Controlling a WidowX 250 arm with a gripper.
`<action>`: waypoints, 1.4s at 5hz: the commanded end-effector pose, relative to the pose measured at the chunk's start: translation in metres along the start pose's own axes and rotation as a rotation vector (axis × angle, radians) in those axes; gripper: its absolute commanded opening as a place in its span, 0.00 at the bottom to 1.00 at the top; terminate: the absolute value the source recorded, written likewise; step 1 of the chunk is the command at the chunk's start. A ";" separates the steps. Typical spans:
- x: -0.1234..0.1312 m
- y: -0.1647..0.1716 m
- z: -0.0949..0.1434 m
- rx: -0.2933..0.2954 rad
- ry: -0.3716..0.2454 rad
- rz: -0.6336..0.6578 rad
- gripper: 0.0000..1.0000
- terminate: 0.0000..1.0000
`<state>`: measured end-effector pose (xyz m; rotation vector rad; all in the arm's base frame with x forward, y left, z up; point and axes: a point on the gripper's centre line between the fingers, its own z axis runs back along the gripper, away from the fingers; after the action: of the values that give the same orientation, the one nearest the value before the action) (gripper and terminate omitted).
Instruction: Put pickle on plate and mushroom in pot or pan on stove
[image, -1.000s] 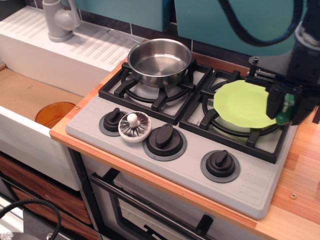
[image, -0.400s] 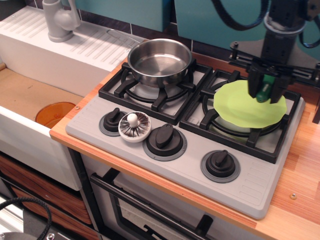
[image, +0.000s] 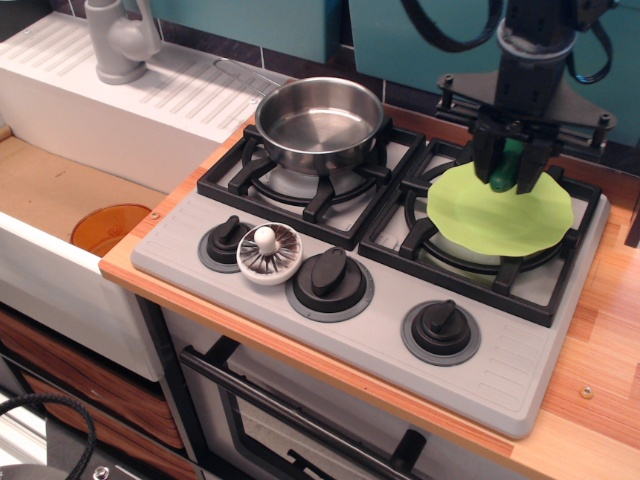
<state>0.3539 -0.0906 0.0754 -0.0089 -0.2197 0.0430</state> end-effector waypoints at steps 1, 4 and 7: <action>0.000 -0.011 0.003 -0.014 -0.030 0.034 1.00 0.00; 0.004 0.024 0.069 -0.059 0.102 -0.059 1.00 0.00; 0.004 0.024 0.069 -0.059 0.102 -0.059 1.00 0.00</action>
<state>0.3344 -0.0614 0.1187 -0.0468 -0.0582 -0.0241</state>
